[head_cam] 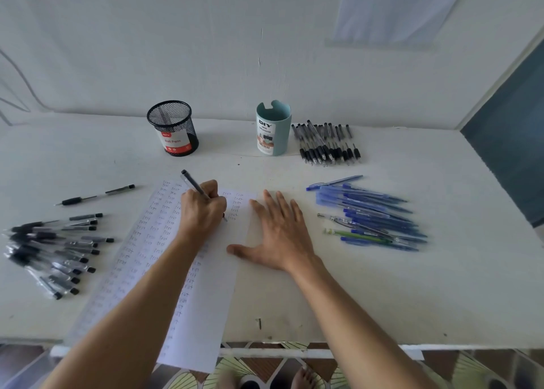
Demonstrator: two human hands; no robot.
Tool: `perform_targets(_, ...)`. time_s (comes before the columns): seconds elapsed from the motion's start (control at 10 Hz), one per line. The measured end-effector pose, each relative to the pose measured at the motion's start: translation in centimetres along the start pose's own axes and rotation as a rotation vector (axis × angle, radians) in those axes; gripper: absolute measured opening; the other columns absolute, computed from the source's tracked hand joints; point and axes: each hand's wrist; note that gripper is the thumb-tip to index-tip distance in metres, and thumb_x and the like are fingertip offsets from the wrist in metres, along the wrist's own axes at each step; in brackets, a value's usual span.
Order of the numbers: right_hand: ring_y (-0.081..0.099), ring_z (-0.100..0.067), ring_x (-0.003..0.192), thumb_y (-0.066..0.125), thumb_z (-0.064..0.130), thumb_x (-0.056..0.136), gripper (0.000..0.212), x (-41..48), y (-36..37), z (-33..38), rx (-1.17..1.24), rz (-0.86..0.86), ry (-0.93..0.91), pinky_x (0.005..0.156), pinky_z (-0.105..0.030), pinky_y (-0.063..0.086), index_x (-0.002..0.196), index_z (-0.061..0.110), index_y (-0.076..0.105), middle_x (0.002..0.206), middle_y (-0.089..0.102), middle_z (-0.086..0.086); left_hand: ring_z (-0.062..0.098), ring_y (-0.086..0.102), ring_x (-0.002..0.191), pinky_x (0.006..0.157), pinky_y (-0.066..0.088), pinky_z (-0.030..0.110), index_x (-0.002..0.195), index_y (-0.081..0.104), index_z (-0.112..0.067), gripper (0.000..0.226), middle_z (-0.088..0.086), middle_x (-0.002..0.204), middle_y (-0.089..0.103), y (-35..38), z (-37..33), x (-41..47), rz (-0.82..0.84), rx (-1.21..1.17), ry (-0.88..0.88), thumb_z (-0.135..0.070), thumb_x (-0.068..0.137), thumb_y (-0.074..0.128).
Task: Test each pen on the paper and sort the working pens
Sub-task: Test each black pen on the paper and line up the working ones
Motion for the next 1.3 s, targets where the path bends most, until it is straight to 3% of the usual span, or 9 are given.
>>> perform_targets(0.2, -0.008, -0.022, 0.153, 0.044, 0.092, 0.07, 0.112, -0.04, -0.04, 0.09, 0.007, -0.004, 0.002, 0.123, -0.046, -0.008, 0.157, 0.029, 0.015, 0.167, -0.001, -0.002, 0.02, 0.027, 0.057, 0.044, 0.017, 0.025, 0.057, 0.03, -0.014, 0.031, 0.009, 0.058, 0.031, 0.18, -0.32, -0.17, 0.01, 0.083, 0.041, 0.01, 0.065, 0.049)
perform_targets(0.9, -0.007, -0.022, 0.153, 0.045, 0.091, 0.07, 0.111, -0.15, -0.15, 0.18, 0.012, -0.015, 0.004, 0.123, -0.046, -0.006, 0.156, 0.029, 0.016, 0.167, 0.001, -0.002, 0.02, 0.031, 0.057, 0.051, 0.023, 0.029, 0.056, 0.027, -0.016, 0.033, 0.006, 0.058, 0.027, 0.45, 0.14, -0.04, 0.02, 0.064, 0.061, 0.008, 0.065, 0.048)
perform_targets(1.3, -0.008, -0.022, 0.153, 0.045, 0.091, 0.07, 0.11, -0.17, -0.28, 0.16, 0.004, -0.001, 0.003, 0.123, -0.046, -0.008, 0.156, 0.029, 0.015, 0.167, 0.0, -0.002, 0.019, 0.029, 0.053, 0.044, 0.021, 0.025, 0.053, 0.03, -0.018, 0.034, 0.003, 0.056, 0.026, 0.7, -0.12, -0.19, 0.032, 0.07, 0.08, 0.007, 0.067, 0.048)
Point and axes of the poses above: each hand's wrist, its own x-axis towards the middle knuckle, its own y-axis out of the palm, z = x × y
